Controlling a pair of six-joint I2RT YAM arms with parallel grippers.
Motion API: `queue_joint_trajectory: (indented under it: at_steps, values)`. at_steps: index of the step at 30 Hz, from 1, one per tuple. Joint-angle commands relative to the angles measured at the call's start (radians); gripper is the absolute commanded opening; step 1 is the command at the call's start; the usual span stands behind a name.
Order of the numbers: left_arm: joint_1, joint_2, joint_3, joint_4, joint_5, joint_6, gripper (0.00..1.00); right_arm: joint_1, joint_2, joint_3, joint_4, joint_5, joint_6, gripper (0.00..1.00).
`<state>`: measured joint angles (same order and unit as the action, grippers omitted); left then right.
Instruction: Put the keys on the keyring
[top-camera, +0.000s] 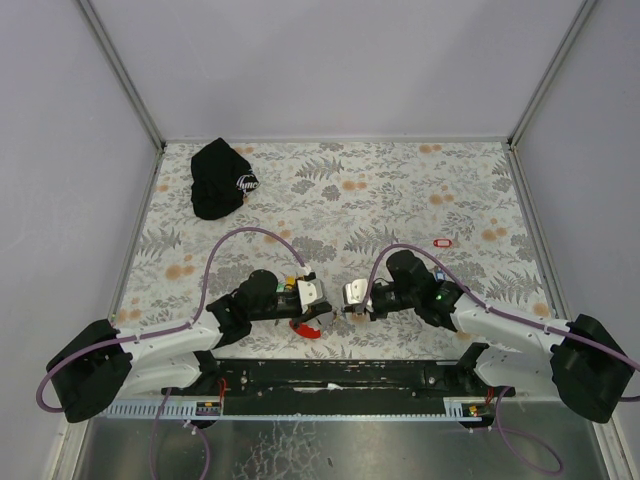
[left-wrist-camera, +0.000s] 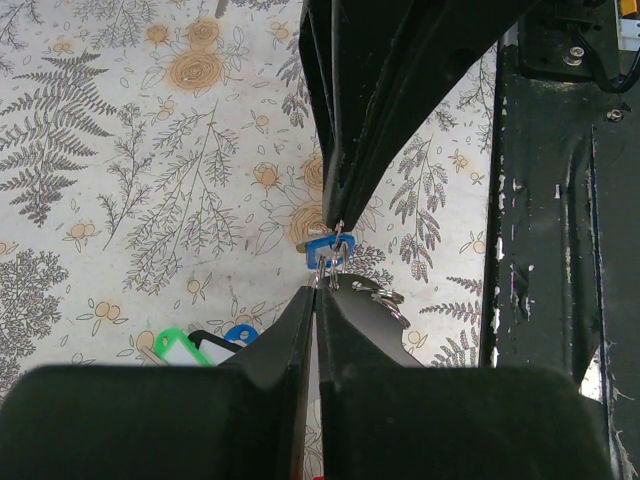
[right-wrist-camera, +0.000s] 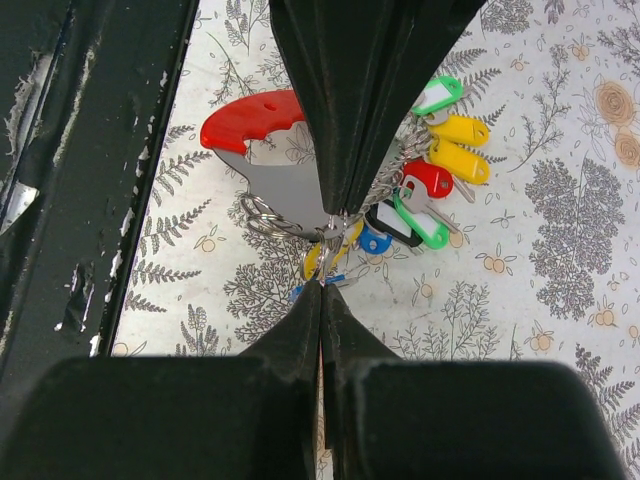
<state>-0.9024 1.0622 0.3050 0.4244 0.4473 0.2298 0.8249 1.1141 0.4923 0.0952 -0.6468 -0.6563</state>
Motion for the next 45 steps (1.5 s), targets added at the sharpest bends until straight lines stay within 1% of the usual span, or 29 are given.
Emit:
queue_joint_trajectory:
  at_steps: [1, 8, 23, 35, 45]
  values:
    - [0.000, 0.007, 0.002, 0.074, 0.023, 0.011, 0.00, 0.016, 0.001, 0.031, 0.035, -0.011, -0.015, 0.00]
    - [0.000, 0.012, 0.003, 0.074, 0.029, 0.010, 0.00, 0.023, -0.002, 0.025, 0.062, -0.002, -0.009, 0.00]
    - [-0.001, 0.014, 0.005, 0.077, 0.024, 0.006, 0.00, 0.027, 0.017, 0.030, 0.054, 0.035, 0.008, 0.00]
    - [0.000, 0.017, 0.002, 0.086, 0.025, 0.002, 0.00, 0.028, 0.009, 0.028, 0.074, 0.021, 0.025, 0.00]
    - [0.000, 0.024, -0.001, 0.106, 0.044, -0.007, 0.00, 0.029, 0.011, 0.020, 0.118, 0.045, 0.062, 0.00]
